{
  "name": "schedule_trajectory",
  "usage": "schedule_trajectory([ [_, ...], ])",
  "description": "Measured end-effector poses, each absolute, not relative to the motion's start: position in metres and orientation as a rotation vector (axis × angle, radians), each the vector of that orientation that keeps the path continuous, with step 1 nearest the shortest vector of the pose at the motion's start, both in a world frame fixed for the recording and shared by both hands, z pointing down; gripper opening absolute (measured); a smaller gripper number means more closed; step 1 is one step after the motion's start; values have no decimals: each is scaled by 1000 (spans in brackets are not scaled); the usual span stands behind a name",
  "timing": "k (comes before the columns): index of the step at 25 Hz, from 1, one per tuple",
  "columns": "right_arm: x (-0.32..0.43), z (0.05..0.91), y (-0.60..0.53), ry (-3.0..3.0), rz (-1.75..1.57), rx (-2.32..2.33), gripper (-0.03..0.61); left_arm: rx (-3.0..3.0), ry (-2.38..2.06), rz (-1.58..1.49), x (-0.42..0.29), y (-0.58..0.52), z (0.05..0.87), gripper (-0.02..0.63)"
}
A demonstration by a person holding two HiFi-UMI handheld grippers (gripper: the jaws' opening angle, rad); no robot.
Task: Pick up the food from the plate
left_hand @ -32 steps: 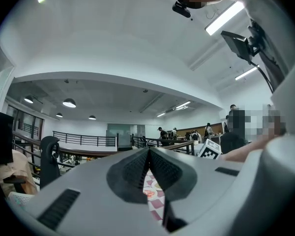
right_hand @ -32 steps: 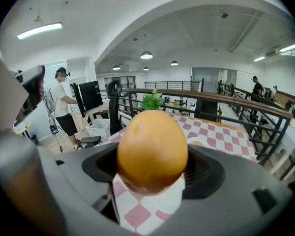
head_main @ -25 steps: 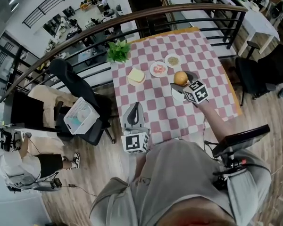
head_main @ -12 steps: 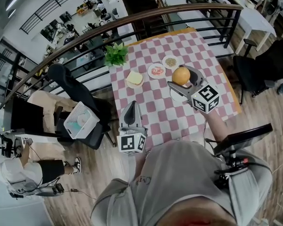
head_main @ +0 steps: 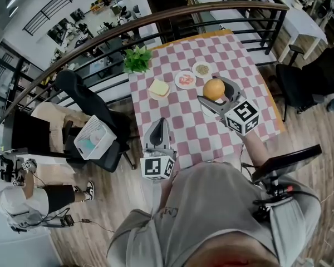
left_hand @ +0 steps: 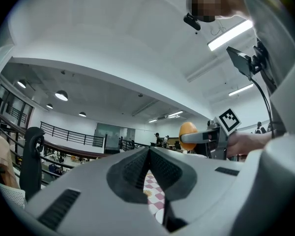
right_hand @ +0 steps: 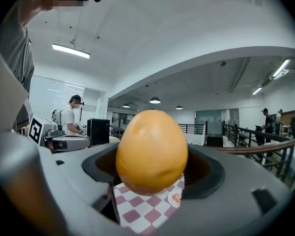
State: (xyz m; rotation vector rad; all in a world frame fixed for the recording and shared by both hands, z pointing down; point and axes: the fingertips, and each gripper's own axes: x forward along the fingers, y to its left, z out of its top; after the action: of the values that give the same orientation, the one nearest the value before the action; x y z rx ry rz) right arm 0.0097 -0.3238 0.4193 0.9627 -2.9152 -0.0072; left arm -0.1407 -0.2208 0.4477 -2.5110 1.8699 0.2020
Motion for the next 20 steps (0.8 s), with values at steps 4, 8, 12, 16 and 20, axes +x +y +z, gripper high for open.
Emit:
schedule_trajectory([
  [4, 8, 420, -323, -2907, -8, 952, 354, -2522, 1849, 201, -135, -219, 447, 9],
  [8, 8, 421, -325, -2894, -12, 954, 354, -2518, 1849, 199, -134, -219, 445, 9],
  [12, 14, 435, -328, -2832, -5, 974, 354, -2524, 1851, 191, -133, -218, 449, 9],
  [16, 25, 468, -337, -2683, -22, 973, 354, -2544, 1832, 169, -129, -220, 450, 9],
  [20, 49, 521, -339, -2432, -89, 946, 354, -2568, 1802, 153, -122, -221, 453, 9],
])
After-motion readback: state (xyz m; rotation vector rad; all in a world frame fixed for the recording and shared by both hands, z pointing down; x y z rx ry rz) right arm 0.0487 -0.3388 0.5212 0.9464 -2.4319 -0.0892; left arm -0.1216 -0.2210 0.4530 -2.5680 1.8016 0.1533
